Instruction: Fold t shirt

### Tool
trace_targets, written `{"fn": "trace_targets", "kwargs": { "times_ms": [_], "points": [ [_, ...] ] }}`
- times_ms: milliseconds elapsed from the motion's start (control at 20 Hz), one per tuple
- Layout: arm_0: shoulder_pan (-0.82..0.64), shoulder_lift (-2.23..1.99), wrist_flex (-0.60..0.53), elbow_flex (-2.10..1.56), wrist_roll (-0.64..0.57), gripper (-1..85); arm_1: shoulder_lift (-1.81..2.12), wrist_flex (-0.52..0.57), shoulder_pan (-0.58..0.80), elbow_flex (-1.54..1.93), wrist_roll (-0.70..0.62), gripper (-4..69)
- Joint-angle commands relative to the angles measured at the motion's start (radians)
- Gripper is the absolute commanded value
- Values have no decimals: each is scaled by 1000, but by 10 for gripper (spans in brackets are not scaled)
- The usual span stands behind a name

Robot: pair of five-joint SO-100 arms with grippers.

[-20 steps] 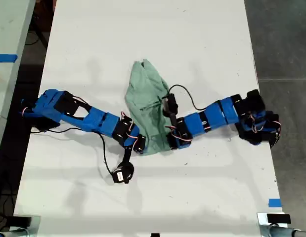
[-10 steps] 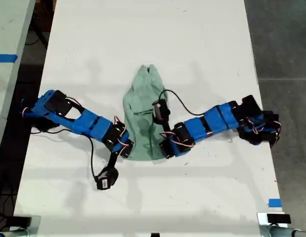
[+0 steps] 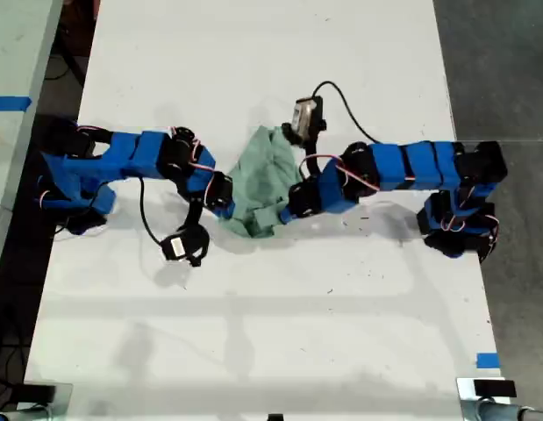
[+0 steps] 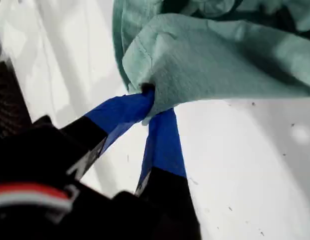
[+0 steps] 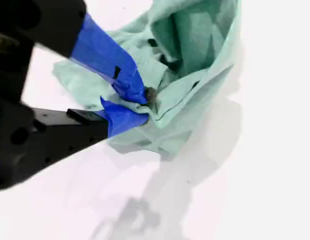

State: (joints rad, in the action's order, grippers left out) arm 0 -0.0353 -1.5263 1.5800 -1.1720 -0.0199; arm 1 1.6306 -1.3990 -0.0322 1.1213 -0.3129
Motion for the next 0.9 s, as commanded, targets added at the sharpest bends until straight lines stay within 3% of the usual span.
{"fn": "trace_targets", "kwargs": {
  "times_ms": [0,150,250,350,450,550,850],
  "points": [
    [-215,-126,-5,-52,-55,-1,126,44,152,25,-61,-9],
    [-439,-31,-60,-51,-149,-1,118,61,331,83,-127,-9],
    [-528,110,-103,5,-215,3,106,132,440,192,-158,-8],
    [-565,301,-86,147,-250,161,58,163,534,256,-176,17],
    [-578,423,-78,239,-308,177,-14,141,598,262,-179,227],
    [-589,410,-60,239,-344,194,-20,117,611,256,-218,347],
    [-653,-181,15,161,-387,146,276,-74,661,268,-259,311]
  ]
}}
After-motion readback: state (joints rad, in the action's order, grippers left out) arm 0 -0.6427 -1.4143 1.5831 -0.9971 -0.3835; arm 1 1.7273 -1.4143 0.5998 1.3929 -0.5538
